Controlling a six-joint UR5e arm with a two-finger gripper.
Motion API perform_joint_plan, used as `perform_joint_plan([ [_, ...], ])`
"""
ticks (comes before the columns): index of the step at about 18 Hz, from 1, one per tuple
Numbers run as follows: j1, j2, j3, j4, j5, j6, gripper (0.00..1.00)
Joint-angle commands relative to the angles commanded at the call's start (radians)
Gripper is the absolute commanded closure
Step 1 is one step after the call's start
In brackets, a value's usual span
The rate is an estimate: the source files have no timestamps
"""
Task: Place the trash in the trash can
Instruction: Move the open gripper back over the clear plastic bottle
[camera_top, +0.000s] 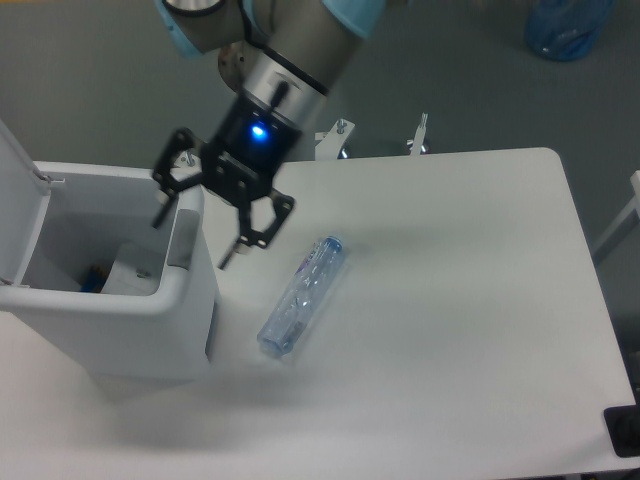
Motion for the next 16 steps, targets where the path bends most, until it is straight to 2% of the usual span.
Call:
perform_joint_plan([
  [6, 0.032, -0.080, -0.005, -0.002, 0.146, 0.052, 0.16],
  [11, -0.012, -0.161, -0.015, -0.005, 0.276, 0.075, 0.15],
  [16, -0.044, -0.186, -0.043, -0.005, 0.351, 0.131, 0.15],
])
